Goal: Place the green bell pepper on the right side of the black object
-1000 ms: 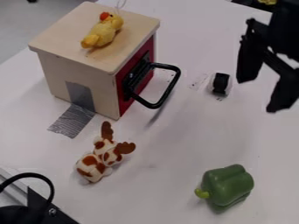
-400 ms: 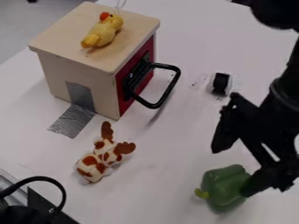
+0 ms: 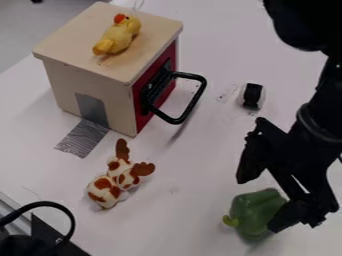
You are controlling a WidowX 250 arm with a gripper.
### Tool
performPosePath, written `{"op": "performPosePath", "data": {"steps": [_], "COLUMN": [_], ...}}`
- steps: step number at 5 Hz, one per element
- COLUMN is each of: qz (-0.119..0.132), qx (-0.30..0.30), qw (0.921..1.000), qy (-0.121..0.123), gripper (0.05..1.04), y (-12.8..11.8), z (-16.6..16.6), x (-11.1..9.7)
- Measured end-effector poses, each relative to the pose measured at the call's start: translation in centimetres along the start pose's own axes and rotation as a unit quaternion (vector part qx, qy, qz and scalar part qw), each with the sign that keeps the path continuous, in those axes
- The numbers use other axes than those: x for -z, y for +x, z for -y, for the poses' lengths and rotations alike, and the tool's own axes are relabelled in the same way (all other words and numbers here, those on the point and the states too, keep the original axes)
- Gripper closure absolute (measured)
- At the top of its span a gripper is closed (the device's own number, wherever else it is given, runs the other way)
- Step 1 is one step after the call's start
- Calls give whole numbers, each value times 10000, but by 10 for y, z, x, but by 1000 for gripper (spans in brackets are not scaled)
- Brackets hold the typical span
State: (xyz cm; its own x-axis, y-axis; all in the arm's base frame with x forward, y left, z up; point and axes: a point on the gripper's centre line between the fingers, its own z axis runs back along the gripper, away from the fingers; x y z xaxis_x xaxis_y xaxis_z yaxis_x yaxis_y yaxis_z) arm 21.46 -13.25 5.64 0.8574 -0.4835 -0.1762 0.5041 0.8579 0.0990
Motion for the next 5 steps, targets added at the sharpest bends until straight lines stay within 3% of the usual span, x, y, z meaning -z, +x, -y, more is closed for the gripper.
{"op": "performPosePath", "data": {"steps": [3, 5], "qz": [-284, -177], "qx": [90, 172], "qw": [9996, 9996], "qy": [-30, -137], "gripper": [84, 211], "y": [7, 13], "z": [1, 6], "x": [34, 41]}}
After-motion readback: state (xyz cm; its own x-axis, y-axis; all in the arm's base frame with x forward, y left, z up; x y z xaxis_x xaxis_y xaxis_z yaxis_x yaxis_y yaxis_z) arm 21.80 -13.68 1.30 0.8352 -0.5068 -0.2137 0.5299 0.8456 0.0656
